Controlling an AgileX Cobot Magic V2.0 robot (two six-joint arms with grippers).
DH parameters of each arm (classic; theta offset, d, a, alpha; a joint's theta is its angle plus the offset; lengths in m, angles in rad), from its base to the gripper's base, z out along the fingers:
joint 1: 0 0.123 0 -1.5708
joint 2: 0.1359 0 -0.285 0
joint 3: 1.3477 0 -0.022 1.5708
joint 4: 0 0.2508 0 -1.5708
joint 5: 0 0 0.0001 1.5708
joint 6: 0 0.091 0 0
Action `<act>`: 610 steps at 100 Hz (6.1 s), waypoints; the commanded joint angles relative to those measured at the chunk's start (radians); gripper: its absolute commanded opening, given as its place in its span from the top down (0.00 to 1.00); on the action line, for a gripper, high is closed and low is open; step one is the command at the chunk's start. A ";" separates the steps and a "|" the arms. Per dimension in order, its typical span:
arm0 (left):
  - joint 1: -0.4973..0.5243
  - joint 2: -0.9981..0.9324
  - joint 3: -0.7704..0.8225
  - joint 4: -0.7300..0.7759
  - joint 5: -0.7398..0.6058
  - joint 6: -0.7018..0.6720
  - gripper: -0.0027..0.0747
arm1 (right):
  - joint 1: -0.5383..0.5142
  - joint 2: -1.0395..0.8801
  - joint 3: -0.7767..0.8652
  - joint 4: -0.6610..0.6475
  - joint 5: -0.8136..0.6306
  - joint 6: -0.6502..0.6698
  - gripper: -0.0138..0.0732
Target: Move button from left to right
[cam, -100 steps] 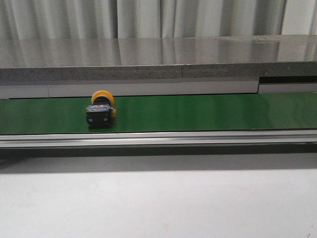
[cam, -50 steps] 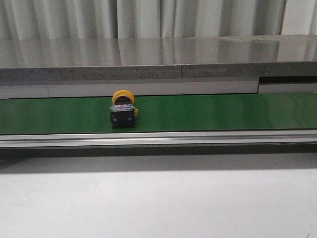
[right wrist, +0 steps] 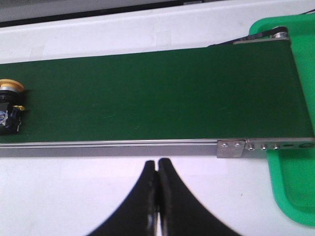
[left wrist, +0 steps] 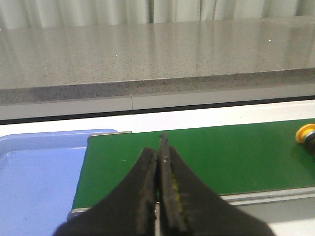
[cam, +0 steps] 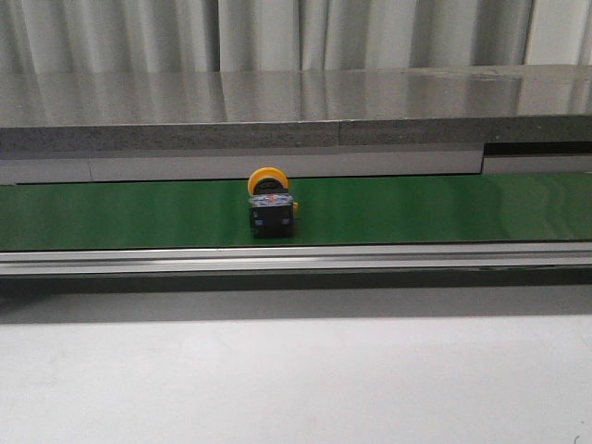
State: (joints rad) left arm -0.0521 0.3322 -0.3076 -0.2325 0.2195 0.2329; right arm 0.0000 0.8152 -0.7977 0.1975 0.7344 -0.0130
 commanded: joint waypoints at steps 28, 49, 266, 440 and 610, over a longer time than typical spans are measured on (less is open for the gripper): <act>-0.008 0.006 -0.029 -0.013 -0.082 -0.002 0.99 | -0.002 0.139 -0.050 0.033 -0.034 0.000 0.87; -0.008 0.006 -0.029 -0.013 -0.082 -0.002 0.99 | -0.002 0.139 -0.050 0.033 -0.034 0.000 0.48; -0.008 0.006 -0.029 -0.013 -0.082 -0.002 0.99 | 0.242 0.835 -0.328 0.005 -0.150 -0.114 0.52; -0.008 0.006 -0.029 -0.013 -0.082 -0.002 0.99 | -0.378 1.080 -0.616 -0.168 -0.001 -0.114 0.63; -0.008 0.006 -0.029 -0.013 -0.082 -0.002 0.99 | 0.067 0.252 -0.207 -0.113 -0.369 -0.091 0.20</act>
State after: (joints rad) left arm -0.0521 0.3322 -0.3053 -0.2325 0.2189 0.2329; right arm 0.0616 1.1754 -1.0766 0.0810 0.4912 -0.1041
